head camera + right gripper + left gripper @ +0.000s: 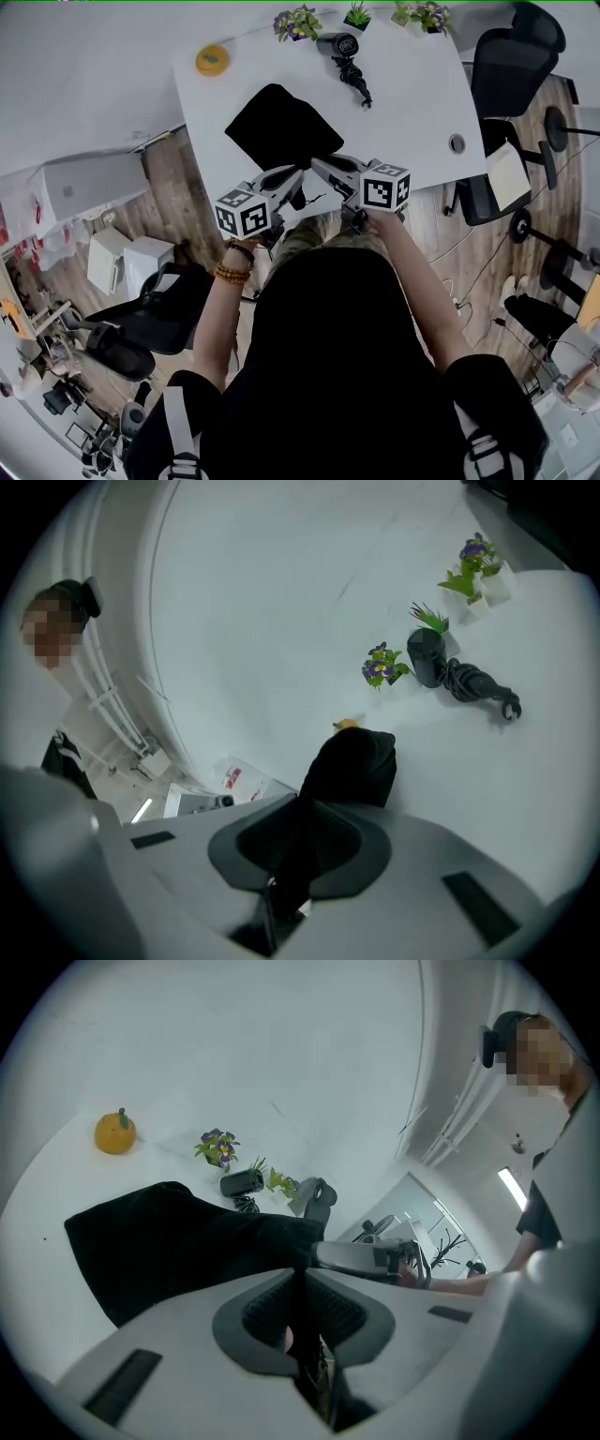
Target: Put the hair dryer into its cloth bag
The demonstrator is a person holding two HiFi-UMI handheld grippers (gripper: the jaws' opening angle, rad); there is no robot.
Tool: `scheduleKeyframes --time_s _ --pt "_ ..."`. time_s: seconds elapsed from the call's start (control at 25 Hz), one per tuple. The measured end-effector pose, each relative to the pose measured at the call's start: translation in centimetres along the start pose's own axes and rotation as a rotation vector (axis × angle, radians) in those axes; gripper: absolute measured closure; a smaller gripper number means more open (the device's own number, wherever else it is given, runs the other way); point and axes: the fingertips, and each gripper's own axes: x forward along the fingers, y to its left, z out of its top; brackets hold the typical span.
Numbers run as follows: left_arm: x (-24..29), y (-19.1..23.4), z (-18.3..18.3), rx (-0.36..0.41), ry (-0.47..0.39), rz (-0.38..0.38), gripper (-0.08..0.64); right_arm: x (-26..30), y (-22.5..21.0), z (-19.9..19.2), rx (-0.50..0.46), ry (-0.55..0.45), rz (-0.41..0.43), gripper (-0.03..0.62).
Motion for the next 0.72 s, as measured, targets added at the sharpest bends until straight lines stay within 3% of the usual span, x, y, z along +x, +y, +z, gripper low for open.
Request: scheduleKeyframes --time_s 0.2,0.36,0.56,0.72 --pt "0.4 -0.3 -0.1 0.008 0.026 -0.013 0.509 -0.9 -0.1 -0.5 -0.203 0.134 -0.044 0.538" --pt "0.7 -0.6 0.7 0.03 0.026 -0.018 0.509 -1.3 -0.5 -0.2 -0.277 0.185 -0.065 0.545" --pt "0.8 0.2 1.4 0.084 0.042 0.075 0.509 -0.8 -1.1 -1.0 -0.432 0.279 -0.154 0.551" --pt "0.7 1.0 2.2 0.075 0.026 0.129 0.514 -1.2 -1.9 -1.6 -0.558 0.334 -0.233 0.555"
